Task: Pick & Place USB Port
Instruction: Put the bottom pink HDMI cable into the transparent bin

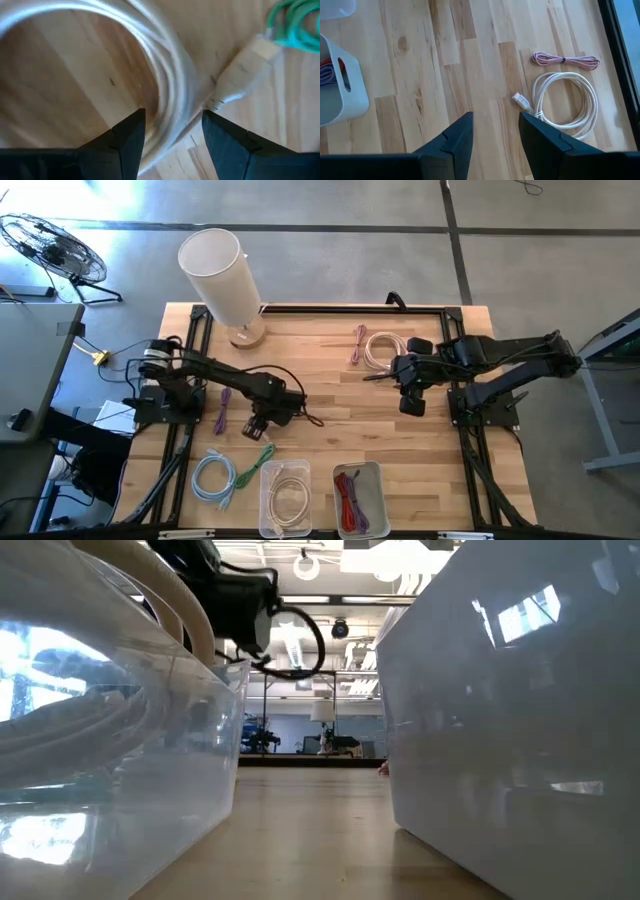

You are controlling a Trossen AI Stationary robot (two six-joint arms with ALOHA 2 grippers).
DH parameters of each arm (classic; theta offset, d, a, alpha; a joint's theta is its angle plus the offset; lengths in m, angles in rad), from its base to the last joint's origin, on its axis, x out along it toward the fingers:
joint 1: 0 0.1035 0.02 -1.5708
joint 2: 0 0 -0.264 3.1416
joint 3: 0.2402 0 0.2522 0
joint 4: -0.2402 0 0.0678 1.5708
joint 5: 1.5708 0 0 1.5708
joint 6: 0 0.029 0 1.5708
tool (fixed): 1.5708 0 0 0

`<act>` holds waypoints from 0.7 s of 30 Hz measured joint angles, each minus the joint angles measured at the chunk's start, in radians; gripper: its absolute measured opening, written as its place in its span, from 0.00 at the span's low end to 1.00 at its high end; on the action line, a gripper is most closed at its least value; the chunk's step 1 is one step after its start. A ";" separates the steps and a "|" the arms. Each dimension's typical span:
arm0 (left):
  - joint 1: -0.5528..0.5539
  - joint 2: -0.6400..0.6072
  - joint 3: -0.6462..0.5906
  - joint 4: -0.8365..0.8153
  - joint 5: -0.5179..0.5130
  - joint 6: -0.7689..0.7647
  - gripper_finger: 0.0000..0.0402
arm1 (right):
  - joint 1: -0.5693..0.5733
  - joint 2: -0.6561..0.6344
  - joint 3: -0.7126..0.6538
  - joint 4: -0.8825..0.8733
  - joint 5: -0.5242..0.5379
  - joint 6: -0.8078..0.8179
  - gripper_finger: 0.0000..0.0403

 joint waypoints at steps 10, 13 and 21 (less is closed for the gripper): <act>0.000 0.063 0.016 -0.013 -0.062 -0.070 0.09 | 0.000 0.000 0.000 0.000 -0.001 -0.001 0.37; 0.000 0.051 0.044 -0.054 -0.099 -0.140 0.07 | 0.000 0.000 0.000 0.000 0.002 -0.008 0.37; -0.016 -0.075 0.223 -0.223 -0.137 -0.284 0.07 | 0.000 0.000 0.000 -0.003 0.003 -0.010 0.37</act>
